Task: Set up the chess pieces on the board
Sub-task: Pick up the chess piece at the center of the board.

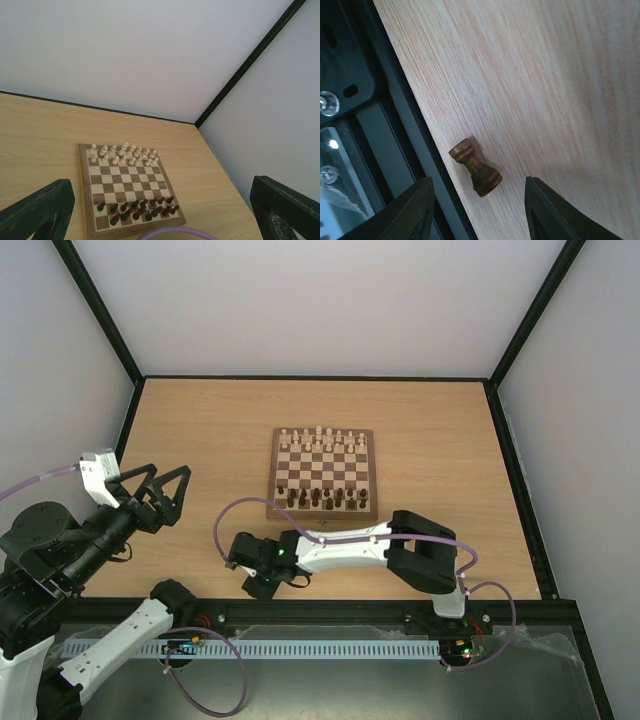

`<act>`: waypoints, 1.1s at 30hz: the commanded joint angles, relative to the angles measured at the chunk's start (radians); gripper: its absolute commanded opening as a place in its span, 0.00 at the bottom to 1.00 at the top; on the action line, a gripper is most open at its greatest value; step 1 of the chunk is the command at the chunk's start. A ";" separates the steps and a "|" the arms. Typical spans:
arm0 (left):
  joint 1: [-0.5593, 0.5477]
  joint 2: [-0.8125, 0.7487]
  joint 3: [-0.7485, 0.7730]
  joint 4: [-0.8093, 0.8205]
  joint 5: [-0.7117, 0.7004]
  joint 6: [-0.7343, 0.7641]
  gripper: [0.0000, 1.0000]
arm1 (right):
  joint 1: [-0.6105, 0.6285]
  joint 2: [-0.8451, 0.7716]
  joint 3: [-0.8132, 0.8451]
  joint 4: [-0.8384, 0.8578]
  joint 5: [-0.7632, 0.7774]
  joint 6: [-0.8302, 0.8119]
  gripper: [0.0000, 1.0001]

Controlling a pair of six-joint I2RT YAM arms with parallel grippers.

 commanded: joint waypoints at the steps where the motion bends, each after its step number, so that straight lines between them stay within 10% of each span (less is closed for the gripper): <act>1: 0.003 -0.007 0.002 -0.018 -0.010 -0.007 0.99 | 0.013 0.052 0.030 -0.026 0.032 -0.057 0.51; 33: -0.002 0.010 -0.055 0.020 0.006 -0.014 0.99 | 0.028 0.108 0.025 -0.021 -0.017 -0.104 0.33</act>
